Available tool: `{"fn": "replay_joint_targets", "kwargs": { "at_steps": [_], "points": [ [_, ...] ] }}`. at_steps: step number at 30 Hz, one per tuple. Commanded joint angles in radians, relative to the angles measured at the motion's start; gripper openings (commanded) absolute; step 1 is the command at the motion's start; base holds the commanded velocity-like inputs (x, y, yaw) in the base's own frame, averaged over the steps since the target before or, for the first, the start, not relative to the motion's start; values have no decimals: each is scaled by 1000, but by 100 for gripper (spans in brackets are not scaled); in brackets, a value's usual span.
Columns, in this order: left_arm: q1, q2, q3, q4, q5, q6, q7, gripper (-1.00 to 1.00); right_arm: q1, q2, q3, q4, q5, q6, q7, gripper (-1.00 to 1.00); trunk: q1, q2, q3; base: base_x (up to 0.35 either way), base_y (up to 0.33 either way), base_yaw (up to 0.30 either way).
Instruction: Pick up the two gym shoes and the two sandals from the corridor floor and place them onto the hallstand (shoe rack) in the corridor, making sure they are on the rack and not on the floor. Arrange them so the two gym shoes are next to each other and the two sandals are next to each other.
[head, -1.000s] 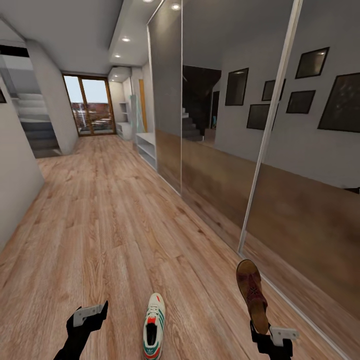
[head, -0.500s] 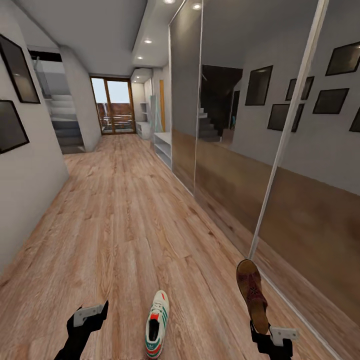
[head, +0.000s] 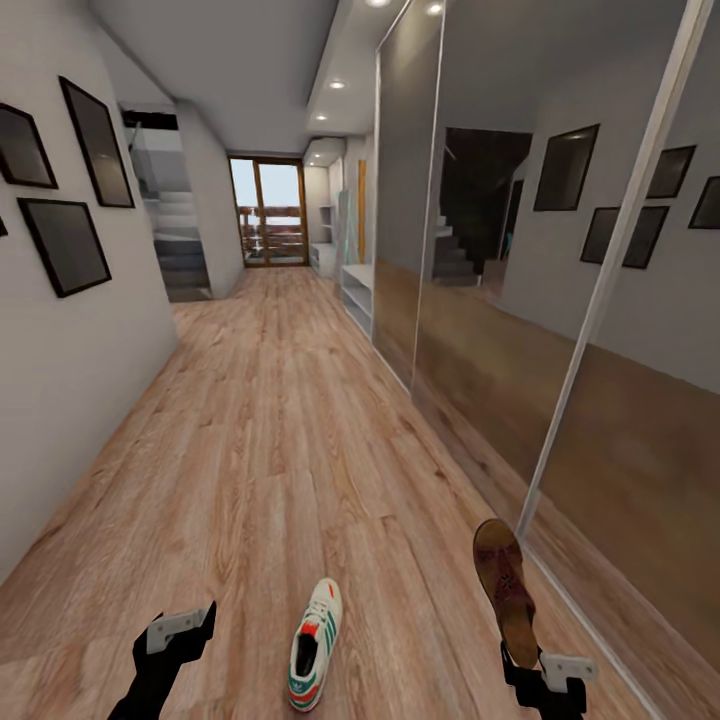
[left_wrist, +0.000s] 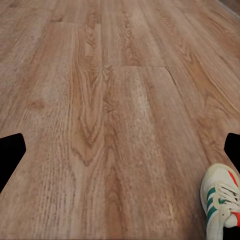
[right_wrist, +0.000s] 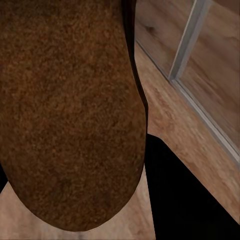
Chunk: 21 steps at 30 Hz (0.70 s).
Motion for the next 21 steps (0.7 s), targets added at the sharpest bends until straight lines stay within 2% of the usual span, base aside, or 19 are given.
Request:
{"fn": "replay_joint_targets", "kwargs": {
  "at_steps": [1,6,11,21],
  "points": [
    [-1,-1,8,0,-10,-4,-7,100,-1,1,-8,1,6,-3,7,-100,0,0,-1,136,-141,51],
    [-1,-1,9,-1,-10,-4,-7,100,-1,-1,-8,1,6,-3,7,-100,0,0,-1,134,-104,8],
    [-1,-1,8,-1,-10,-4,-7,100,-1,-1,-8,1,6,-3,7,-100,0,0,-1,20,-34,1],
    [-1,-1,8,-1,-10,-4,-7,100,-1,2,-8,-4,5,-5,6,-100,0,0,-1,44,-130,0]
  ]
}}
